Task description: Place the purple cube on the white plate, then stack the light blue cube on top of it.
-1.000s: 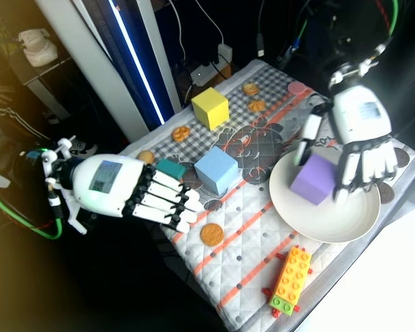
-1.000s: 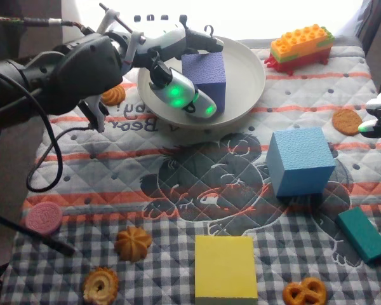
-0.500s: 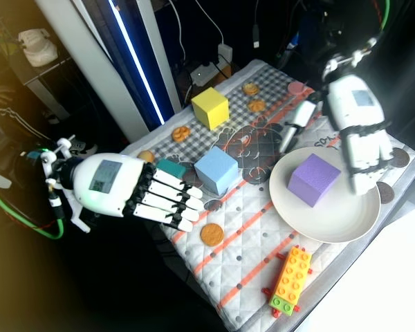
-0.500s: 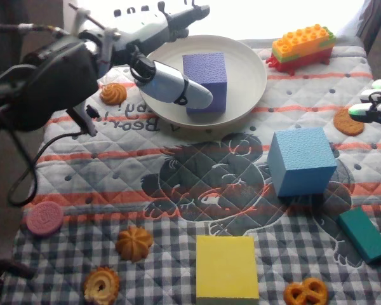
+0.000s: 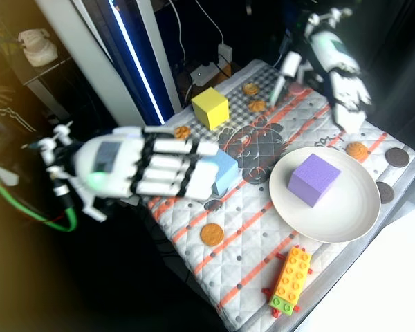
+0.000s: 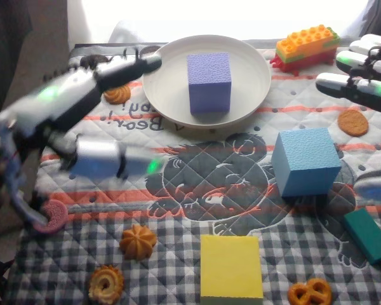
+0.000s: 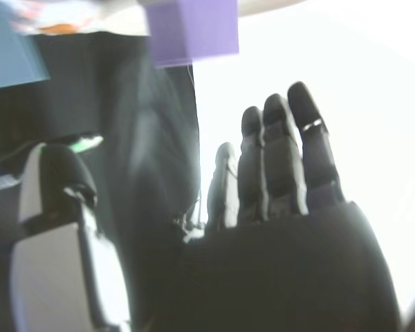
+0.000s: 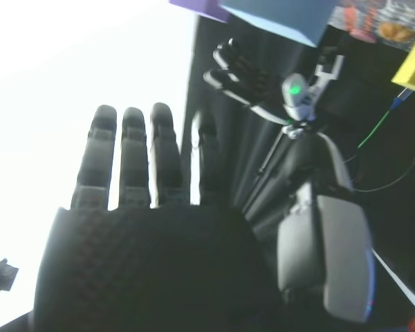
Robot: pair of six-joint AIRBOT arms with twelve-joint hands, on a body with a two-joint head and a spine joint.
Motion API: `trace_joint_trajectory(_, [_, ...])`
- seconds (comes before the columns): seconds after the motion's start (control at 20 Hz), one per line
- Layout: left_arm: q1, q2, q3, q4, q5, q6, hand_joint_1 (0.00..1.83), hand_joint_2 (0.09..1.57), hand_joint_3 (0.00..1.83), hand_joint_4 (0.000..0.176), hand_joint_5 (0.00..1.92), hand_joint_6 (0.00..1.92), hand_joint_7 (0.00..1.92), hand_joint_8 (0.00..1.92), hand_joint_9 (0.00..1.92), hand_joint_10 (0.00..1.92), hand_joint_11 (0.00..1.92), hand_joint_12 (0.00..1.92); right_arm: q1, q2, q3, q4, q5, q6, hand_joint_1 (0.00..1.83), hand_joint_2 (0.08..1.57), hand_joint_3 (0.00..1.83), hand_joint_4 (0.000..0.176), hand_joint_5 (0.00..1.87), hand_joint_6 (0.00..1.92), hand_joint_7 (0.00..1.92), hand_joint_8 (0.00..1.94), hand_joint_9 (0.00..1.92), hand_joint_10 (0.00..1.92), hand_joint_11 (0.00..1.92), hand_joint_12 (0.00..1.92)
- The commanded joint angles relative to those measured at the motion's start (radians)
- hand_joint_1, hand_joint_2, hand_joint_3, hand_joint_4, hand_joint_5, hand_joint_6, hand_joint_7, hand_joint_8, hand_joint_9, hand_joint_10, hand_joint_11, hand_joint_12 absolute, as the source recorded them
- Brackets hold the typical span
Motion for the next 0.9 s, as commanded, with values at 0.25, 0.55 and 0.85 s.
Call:
trace_joint_trajectory(0.25, [0.11, 0.09, -0.07, 0.038, -0.265, -0.148, 0.77, 0.83, 0.0, 0.142, 0.15, 0.0, 0.08, 0.0, 0.02, 0.0, 0.0, 0.0, 0.108, -0.086, 0.079, -0.016, -0.051, 0.047, 0.36, 0.95, 0.0, 0.173, 0.03, 0.01, 0.0, 0.0, 0.0, 0.0, 0.0, 0.0])
trace_joint_trajectory(0.55, [0.121, 0.09, -0.074, 0.033, -0.272, -0.158, 0.8, 0.84, 0.01, 0.138, 0.14, 0.0, 0.06, 0.0, 0.0, 0.0, 0.0, 0.0, 0.163, -0.163, 0.141, -0.045, -0.179, 0.061, 0.61, 0.97, 0.0, 0.175, 0.06, 0.0, 0.1, 0.01, 0.04, 0.01, 0.11, 0.06])
trace_joint_trajectory(0.85, [0.123, 0.085, -0.071, 0.028, -0.269, -0.175, 0.78, 0.86, 0.01, 0.12, 0.13, 0.0, 0.08, 0.01, 0.02, 0.01, 0.0, 0.0, 0.184, -0.197, 0.181, -0.057, -0.251, 0.078, 0.93, 1.04, 0.0, 0.0, 0.52, 0.02, 0.56, 0.02, 0.57, 0.02, 0.45, 0.26])
